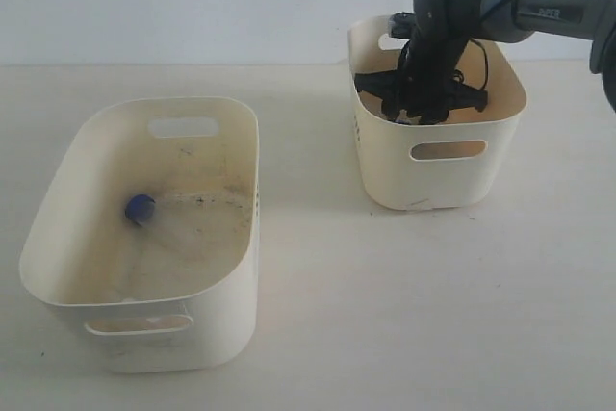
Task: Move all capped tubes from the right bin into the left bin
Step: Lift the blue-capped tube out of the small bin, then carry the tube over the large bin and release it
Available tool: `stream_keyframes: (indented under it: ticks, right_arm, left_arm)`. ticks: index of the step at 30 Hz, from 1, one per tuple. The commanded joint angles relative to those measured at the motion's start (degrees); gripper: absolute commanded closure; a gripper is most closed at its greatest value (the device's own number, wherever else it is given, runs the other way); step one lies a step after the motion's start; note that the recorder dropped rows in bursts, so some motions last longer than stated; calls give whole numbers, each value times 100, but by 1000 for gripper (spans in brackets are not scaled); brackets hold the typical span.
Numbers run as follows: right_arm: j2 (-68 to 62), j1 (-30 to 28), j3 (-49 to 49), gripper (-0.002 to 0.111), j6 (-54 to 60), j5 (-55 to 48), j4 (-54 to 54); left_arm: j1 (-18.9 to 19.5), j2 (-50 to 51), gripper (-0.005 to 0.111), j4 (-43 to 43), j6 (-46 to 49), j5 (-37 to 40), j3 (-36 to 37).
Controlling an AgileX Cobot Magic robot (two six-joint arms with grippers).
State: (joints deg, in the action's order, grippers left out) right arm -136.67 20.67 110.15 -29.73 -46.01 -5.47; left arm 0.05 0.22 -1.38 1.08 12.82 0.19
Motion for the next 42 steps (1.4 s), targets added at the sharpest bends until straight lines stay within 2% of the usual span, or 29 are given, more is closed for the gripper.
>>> stream_keyframes:
  ticks: [1,4,16,28,37,42]
  right_arm:
    - [5,58,4,89,675,86,269]
    - [5,58,4,108,747,41,374]
    - [598,58,29,108,1145,-45,501]
    - [1467,58,-2,108,1375,-577,501]
    - [2409,70,-991,108,1514,-398,499]
    - [3137,431,-1622,108,1687,-56,499]
  left_arm:
    - [0,-22,103,-11,-11,-85,-19]
    - [0,-22,103,-11,-11,-85,-19]
    - [0,-22,103,-11,-11,-97,-19]
    - [0,-22,103,-11,-11,-84,-19]
    - [0,-22,103,-11,-11,-84,-19]
    - [0,-22,103,-11,-11,-84,-19]
